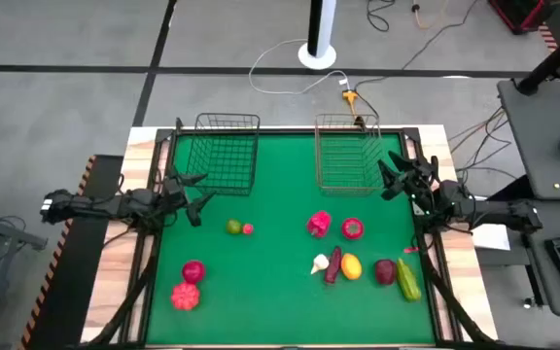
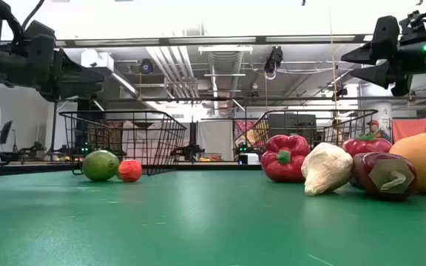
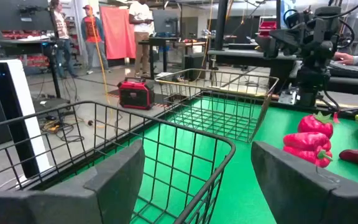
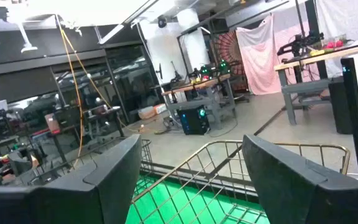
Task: Sort produce into baskets
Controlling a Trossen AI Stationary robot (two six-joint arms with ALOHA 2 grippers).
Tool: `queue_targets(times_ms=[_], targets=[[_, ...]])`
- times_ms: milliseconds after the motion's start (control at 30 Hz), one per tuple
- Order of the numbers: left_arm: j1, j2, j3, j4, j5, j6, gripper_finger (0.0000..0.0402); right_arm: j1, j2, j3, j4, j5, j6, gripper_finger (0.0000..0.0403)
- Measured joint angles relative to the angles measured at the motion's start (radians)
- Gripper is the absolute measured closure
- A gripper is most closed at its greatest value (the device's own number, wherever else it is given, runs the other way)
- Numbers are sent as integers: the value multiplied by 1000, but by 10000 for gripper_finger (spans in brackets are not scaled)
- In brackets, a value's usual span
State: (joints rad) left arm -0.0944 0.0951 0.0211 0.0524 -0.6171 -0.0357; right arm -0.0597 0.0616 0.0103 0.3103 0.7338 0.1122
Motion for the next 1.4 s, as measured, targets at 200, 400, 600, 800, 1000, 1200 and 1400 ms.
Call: queue_targets(times_ms=[200,400,600,800,1000,1200,1400], targets=[[0,0,0,0,0,0,124,0,0,0,0,0,0,141],[0,0,0,0,0,0,124,0,0,0,0,0,0,144],[0,0,0,0,0,0,124,0,0,0,0,0,0,136],[0,0,0,0,0,0,124,0,0,0,0,0,0,131],[0,0,0,0,0,0,124,0,0,0,0,0,0,138],[0,0,0,0,0,0,124,0,0,0,0,0,0,145],[0,0,0,0,0,0,124,0,0,0,0,0,0,138]])
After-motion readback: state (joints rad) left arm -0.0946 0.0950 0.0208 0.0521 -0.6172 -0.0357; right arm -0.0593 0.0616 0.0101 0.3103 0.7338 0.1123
